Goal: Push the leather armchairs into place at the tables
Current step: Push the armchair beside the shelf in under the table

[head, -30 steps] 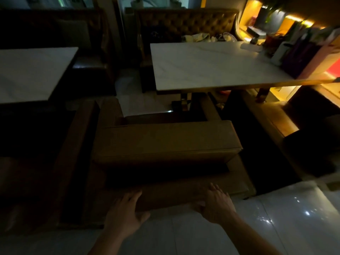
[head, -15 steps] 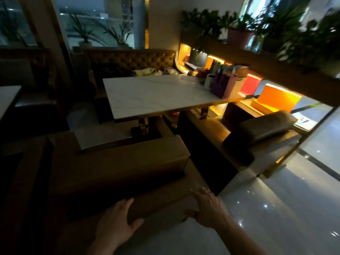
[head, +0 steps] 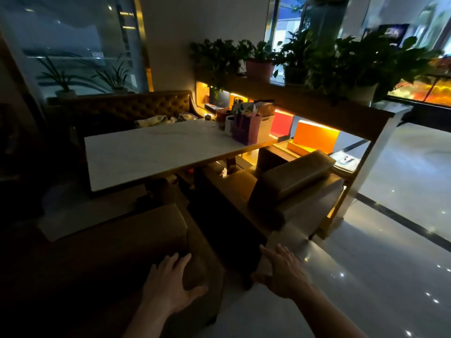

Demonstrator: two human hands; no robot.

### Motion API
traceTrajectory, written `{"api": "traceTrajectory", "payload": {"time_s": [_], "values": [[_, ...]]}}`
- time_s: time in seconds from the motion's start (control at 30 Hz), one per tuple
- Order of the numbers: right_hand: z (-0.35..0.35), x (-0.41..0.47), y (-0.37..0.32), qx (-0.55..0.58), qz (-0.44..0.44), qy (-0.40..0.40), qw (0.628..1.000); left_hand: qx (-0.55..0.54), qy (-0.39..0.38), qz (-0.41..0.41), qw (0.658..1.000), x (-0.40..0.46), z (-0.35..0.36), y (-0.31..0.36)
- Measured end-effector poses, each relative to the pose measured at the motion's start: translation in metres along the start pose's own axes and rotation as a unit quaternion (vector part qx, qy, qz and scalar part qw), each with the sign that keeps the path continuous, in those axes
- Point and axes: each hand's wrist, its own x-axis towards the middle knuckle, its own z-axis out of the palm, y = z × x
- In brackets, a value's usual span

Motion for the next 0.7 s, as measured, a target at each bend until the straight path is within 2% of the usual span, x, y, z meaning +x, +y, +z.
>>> {"api": "traceTrajectory", "payload": {"time_s": [0.13,0.33,0.5,0.7], "values": [[-0.030,0.008,0.072,0.002,0.011,0.009,1.000,0.009,0.035,0.020,0.999,0.021,0.000,0.097],[-0.069,0.025,0.172,-0.011,0.030,0.044,0.999,0.027,0.069,0.092,0.993,0.067,-0.009,0.226],[-0.097,0.059,0.240,-0.001,0.058,0.066,0.996,0.041,0.118,0.140,0.982,0.126,-0.014,0.300],[-0.125,0.138,0.309,-0.028,0.060,0.087,0.994,0.022,0.181,0.153,0.971,0.224,-0.001,0.366]]}}
